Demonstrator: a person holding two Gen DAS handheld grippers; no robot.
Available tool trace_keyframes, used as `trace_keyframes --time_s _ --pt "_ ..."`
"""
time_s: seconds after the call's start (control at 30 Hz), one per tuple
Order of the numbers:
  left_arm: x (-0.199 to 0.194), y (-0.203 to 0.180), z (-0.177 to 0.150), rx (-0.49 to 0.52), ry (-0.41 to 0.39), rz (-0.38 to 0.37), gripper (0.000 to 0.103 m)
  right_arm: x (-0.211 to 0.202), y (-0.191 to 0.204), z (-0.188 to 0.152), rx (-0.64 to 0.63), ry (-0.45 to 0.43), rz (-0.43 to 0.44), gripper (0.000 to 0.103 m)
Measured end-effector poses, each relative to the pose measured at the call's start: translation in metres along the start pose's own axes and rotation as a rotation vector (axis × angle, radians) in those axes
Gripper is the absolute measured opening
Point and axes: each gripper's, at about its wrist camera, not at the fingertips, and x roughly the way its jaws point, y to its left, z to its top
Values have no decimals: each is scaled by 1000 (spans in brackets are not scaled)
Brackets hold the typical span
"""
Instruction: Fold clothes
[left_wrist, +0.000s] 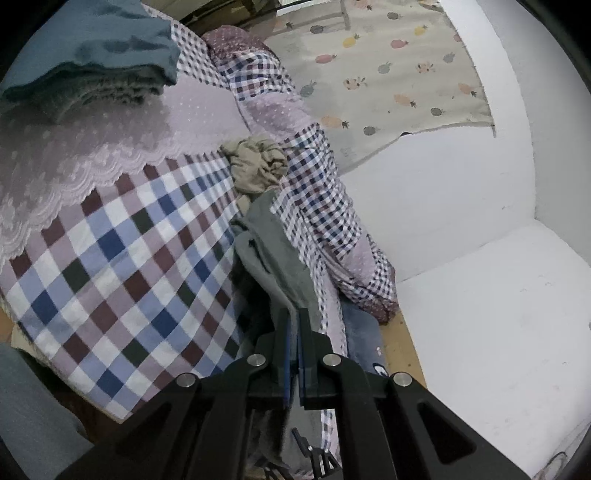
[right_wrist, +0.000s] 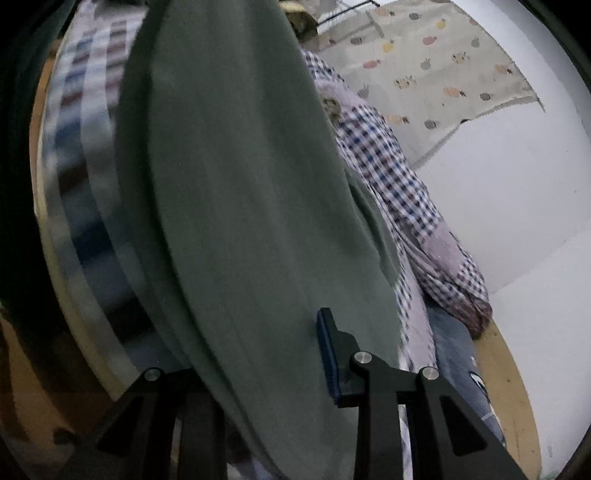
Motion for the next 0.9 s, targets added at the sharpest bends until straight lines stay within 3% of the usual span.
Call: trace_keyframes --time_s 0.13,0.27,0.4,0.47,0.6,0.9 --pt "-2 -6 8 7 -10 -11 0 3 -10 -32 -87 34 -49 29" --pt "-1 -10 12 16 -9 -12 1 2 -26 -60 -48 104 -53 27" --pt "2 -9 13 18 -7 -3 1 0 -39 -79 -34 156 -52 7" --pt "2 -9 13 24 -3 4 1 -3 -42 -86 -29 173 -33 4" --pt "3 -9 13 34 6 25 1 -17 -63 -89 -11 138 1 0" --pt "1 -21 4 84 38 61 1 -52 -153 -79 78 97 -66 0"
